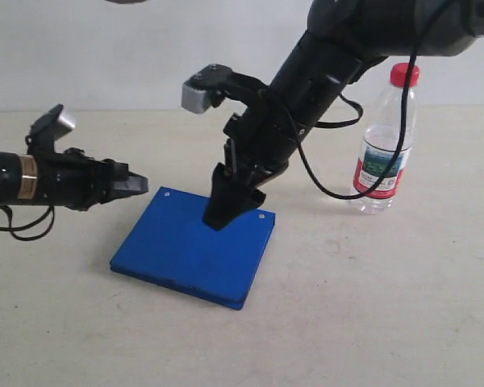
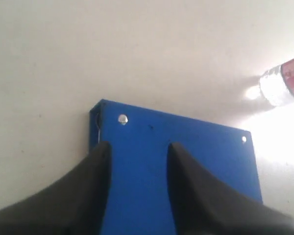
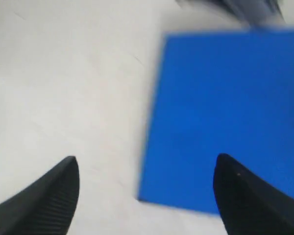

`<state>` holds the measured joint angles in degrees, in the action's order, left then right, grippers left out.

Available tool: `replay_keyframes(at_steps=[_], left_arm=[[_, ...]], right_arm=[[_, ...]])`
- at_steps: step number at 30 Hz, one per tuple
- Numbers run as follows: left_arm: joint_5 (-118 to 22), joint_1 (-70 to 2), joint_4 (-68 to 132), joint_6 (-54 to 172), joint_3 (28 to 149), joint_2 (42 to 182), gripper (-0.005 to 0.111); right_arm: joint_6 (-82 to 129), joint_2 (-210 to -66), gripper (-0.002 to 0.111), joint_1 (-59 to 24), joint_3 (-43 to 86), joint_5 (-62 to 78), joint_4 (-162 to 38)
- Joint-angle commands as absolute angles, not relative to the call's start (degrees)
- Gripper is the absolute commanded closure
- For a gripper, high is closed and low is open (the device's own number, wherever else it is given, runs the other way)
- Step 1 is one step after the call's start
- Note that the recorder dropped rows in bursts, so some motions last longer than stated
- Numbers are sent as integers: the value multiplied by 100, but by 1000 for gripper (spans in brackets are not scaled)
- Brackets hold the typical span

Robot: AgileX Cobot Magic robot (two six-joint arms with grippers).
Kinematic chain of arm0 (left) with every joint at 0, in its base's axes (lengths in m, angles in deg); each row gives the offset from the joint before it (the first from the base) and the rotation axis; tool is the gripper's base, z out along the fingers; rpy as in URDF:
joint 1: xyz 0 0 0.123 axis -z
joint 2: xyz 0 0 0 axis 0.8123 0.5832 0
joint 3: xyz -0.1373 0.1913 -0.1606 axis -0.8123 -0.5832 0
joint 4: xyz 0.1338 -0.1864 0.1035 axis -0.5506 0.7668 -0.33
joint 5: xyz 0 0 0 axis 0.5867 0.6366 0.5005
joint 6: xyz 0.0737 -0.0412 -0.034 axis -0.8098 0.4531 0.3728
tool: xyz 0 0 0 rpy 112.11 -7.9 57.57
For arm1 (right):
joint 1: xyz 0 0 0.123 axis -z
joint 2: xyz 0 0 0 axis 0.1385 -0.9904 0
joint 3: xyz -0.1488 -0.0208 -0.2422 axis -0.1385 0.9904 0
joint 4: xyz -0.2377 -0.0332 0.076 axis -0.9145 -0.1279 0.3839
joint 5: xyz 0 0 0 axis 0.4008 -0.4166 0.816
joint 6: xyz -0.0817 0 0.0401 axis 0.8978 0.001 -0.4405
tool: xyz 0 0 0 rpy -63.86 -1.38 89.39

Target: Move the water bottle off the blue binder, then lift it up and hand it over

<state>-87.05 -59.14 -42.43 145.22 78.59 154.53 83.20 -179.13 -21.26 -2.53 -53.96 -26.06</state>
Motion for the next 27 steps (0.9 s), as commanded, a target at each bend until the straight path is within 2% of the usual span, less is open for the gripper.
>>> replay_keyframes(at_steps=[1,3,8,11,15,18,22,24,27], left_arm=[[-8815,-6043,-3553,13598,7126,14628,74],[-8855,-6043,-3113,13142,6582,14224,74],[-9720,-6029,-2557,12774,5243,13673,77],[-10203,-6029,-2557,12684,4803,13674,76],[-10160,-6029,-2651,12622,4640,13686,65],[-10146,-6029,-2905,12783,4640,13686,55],[-10146,-6029,-3057,12935,4640,13686,54],[-10146,-6029,-3009,12950,4640,13686,54],[-10146,-6029,-2911,12950,4640,13686,54]], right_arm=[[7295,-18026,41,-2119,-280,-4024,-3561],[7031,-18204,43,-2119,-280,-3342,-3593],[7004,-18835,67,-2119,-280,-2661,-3603],[7017,-19138,66,-2119,-280,-2170,-3668],[6300,-19338,58,-2119,-290,-1319,-3644],[5345,-19343,58,-2119,-290,-650,-3656],[4836,-19343,61,-2119,-290,-365,-3656],[4836,-19343,74,-2119,-290,-466,-3668],[4836,-19343,107,-2108,-290,-535,-3694]])
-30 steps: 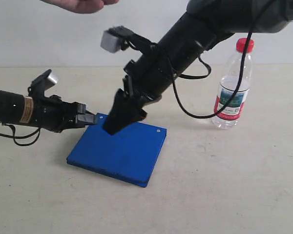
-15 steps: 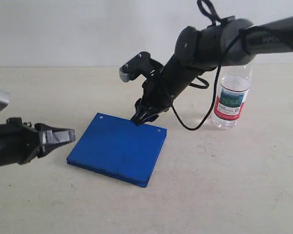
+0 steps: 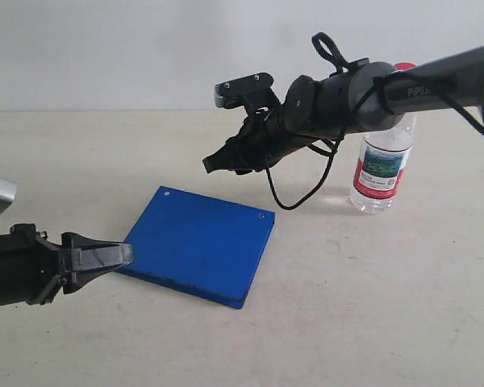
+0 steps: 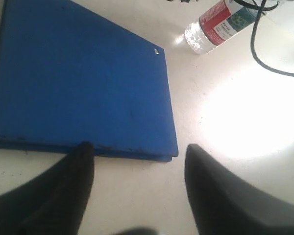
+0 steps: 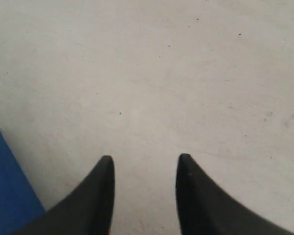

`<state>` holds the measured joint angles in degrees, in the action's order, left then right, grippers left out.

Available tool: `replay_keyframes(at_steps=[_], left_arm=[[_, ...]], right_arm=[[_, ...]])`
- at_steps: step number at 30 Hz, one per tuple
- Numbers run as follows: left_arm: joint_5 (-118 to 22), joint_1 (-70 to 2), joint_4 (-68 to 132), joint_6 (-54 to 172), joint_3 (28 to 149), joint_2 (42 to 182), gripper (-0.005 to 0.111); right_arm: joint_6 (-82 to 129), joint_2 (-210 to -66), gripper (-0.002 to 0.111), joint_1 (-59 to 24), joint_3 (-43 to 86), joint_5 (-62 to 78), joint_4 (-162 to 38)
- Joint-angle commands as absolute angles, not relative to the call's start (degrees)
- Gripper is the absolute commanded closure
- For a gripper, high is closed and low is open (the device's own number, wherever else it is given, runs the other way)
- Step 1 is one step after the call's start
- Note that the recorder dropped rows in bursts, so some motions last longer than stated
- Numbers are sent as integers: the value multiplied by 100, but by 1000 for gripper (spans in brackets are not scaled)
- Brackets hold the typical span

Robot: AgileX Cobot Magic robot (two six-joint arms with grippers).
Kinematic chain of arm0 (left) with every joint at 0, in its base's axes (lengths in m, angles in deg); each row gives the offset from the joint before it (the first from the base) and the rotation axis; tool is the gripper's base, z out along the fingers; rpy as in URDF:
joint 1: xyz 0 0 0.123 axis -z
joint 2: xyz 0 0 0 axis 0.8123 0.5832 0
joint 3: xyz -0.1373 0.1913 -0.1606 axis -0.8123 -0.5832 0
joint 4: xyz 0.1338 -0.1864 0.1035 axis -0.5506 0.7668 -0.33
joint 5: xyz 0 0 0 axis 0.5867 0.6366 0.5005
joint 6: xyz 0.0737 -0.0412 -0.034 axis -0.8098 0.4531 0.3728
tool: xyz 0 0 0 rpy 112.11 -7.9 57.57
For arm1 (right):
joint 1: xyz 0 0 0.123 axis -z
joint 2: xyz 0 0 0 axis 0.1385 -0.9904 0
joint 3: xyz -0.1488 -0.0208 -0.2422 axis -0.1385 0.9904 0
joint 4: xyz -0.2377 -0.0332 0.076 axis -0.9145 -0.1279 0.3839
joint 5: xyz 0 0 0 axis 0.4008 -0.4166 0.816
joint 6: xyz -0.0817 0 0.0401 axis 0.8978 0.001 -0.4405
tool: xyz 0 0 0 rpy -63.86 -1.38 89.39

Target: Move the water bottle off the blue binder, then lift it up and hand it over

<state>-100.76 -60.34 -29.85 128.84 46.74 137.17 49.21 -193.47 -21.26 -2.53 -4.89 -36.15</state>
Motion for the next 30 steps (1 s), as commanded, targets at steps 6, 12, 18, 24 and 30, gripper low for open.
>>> replay_keyframes(at_steps=[6,12,18,24,30], left_arm=[[-10220,-6029,-2816,13076,4640,13686,54],[-10239,-6029,-2812,13103,4640,13686,54],[-10186,-6029,-2939,13066,4640,13686,67],[-10186,-6029,-2697,12635,4640,13686,103],[-9781,-6029,-2214,12232,4640,13686,102]], right_arm=[[4861,-19367,108,-2108,-290,-421,-3702],[4813,-19649,108,-2028,-290,-575,-3702],[4555,-19967,108,-1767,-290,-1358,-3687],[5674,-19970,108,-1740,-290,-3074,-3698],[6243,-19970,108,-1740,-290,-4946,-3574]])
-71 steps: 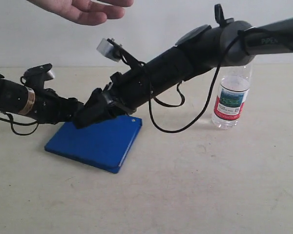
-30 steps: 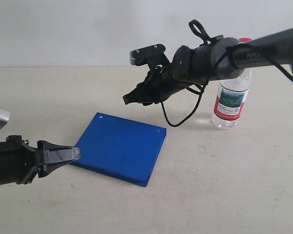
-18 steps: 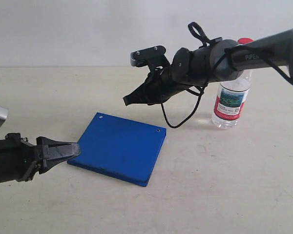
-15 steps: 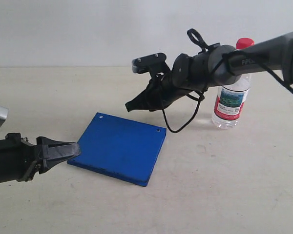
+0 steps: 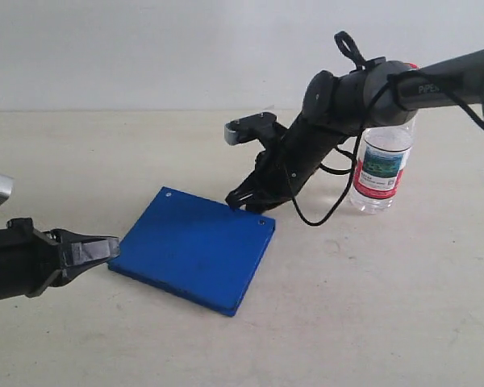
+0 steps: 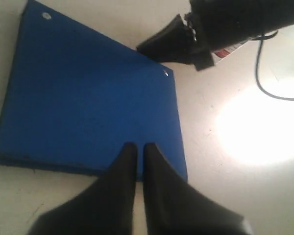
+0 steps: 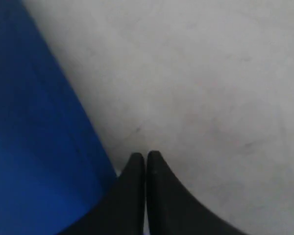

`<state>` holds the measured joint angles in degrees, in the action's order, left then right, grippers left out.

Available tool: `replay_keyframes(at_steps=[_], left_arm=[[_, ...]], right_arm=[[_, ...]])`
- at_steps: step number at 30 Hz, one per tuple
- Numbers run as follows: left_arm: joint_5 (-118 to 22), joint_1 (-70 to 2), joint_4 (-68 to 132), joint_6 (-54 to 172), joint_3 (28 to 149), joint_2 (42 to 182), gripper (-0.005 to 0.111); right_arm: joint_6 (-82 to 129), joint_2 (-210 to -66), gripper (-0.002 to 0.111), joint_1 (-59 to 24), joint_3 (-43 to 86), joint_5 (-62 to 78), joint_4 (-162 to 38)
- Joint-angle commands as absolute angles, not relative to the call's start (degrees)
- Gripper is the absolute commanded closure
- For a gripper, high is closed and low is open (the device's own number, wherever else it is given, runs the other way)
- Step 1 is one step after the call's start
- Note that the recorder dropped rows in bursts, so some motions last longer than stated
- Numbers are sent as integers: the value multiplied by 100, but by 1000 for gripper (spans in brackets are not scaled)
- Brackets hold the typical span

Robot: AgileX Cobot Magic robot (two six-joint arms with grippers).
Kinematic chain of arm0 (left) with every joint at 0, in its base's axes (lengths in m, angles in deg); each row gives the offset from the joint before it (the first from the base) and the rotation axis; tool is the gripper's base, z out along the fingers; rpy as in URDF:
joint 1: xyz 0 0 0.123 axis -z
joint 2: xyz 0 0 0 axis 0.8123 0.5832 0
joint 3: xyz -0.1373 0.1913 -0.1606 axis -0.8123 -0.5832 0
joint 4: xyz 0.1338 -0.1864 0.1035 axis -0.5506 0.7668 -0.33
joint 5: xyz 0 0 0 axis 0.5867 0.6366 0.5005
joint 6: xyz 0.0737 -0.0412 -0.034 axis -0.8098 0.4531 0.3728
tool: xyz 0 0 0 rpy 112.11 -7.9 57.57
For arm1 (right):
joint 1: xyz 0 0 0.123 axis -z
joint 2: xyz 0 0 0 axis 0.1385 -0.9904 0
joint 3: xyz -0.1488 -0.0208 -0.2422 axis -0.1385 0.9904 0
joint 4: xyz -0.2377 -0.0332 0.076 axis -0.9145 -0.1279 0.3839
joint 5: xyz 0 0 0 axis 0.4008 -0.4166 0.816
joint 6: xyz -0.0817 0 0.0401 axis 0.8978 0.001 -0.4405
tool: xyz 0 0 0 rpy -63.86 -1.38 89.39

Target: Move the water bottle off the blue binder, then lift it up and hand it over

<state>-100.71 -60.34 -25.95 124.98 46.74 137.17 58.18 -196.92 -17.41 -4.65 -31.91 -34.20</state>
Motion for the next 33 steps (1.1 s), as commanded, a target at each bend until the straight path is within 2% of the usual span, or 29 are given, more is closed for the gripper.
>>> replay_keyframes(at_steps=[1,4,9,16,22,26,28,29,30,31,33], left_arm=[[-9717,-6029,-2106,12145,4640,13686,102],[-9748,-6029,-1796,12034,4640,13686,102],[-9724,-6043,-1679,12023,4640,13686,102],[-9440,-6043,-1412,12023,4503,13613,102],[-9340,-6043,-506,11356,3768,13342,102],[-9205,-6043,-828,11431,3521,13342,102],[-9485,-6043,-1407,12031,3521,13342,92],[-10050,-6043,-1985,12347,3563,13342,78],[-10186,-6043,-2160,12417,3606,13342,72],[-10093,-6043,-2353,12803,3696,13342,54],[-9835,-6043,-2296,13160,3722,13342,44]], right_arm=[[6383,-19970,108,-1740,-290,-5302,-3478],[7305,-19970,108,-1740,-290,-6194,-2815],[8643,-19899,108,-1740,-290,-6194,-1453],[8301,-19399,108,-1596,-290,-6194,-1504],[8155,-18696,108,-1525,-290,-6194,-1504],[8043,-18702,108,-1563,-290,-5817,-1544],[8043,-18849,108,-1611,-290,-5862,-1611],[8043,-18999,108,-1672,-290,-5890,-1611],[8043,-19091,108,-1721,-290,-5899,-1611],[8043,-19292,108,-1849,-290,-5973,-1640],[8054,-19473,108,-1967,-290,-6016,-1723]])
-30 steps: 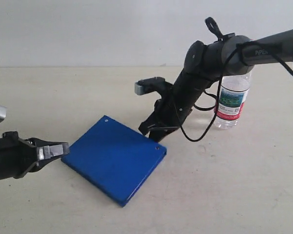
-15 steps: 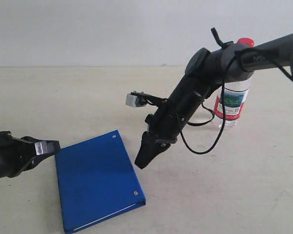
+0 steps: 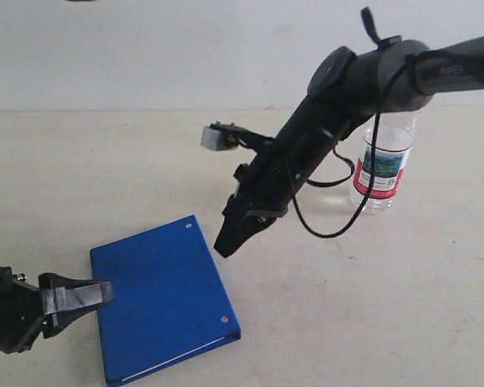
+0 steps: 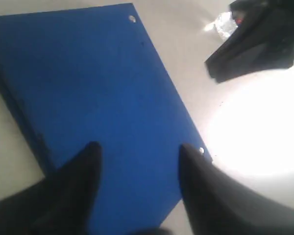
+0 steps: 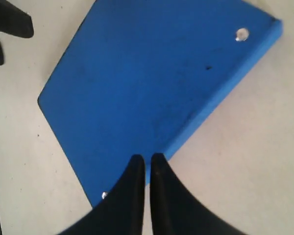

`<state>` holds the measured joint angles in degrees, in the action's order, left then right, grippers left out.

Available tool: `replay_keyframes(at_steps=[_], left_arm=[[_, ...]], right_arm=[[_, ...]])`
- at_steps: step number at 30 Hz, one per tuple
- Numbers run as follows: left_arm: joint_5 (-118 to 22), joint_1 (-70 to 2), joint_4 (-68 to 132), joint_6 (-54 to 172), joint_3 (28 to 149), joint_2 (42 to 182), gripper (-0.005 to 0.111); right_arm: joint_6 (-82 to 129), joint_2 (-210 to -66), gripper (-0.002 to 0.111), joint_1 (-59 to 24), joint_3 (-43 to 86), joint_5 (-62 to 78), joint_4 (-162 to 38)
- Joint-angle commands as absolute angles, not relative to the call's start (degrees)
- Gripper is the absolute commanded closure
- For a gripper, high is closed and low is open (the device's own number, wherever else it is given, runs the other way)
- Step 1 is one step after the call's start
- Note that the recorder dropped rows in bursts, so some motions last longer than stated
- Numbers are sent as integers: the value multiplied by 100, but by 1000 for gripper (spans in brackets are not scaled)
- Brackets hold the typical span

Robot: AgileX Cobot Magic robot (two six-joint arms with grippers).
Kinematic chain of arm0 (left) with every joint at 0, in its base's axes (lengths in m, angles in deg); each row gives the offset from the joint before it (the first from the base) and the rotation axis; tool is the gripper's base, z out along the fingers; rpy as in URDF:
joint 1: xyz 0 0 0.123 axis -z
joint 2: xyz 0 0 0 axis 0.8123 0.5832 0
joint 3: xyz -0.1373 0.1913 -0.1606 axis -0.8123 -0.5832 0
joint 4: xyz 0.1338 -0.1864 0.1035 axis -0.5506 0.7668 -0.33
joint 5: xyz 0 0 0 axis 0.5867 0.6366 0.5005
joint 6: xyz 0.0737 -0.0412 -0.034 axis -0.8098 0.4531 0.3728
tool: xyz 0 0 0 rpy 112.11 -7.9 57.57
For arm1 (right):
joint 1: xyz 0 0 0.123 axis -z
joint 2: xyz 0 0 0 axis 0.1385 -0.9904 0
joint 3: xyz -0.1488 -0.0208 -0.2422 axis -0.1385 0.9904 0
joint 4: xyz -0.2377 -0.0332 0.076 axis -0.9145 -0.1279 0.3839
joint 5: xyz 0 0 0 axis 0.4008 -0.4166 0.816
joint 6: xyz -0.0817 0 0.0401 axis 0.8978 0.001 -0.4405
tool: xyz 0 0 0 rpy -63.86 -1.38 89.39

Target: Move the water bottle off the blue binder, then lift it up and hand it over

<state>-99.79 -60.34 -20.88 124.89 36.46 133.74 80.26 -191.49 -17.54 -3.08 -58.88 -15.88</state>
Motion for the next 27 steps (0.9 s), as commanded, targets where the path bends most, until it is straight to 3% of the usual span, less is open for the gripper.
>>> replay_keyframes(at_steps=[1,9,11,12,13,14,17,27], left_arm=[[-9724,-6043,-2240,13207,3722,13342,40],[-9217,-6043,-1910,13064,3722,13342,40],[-9173,-6043,-1604,12874,3722,13342,40],[-9188,-6043,-1467,12770,3722,13342,40],[-9200,-6043,-1467,12756,3745,13342,40],[-9200,-6043,-1591,12756,3797,13342,40],[-9244,-6043,-1571,12785,3855,13342,41],[-9041,-6043,-1584,12790,4291,13833,45]], right_arm=[[8123,-19559,108,-2028,-290,-6027,-1808],[8437,-19275,108,-2109,-290,-5673,-2260],[8475,-19104,103,-2109,-290,-5673,-2239],[8475,-19052,90,-2119,-290,-5706,-2169],[8475,-19052,83,-2119,-290,-5720,-2104],[8475,-19063,66,-2119,-290,-5620,-2075],[8049,-19063,45,-2119,-290,-5147,-2155],[6132,-19063,45,-2119,-290,-4266,-2132]])
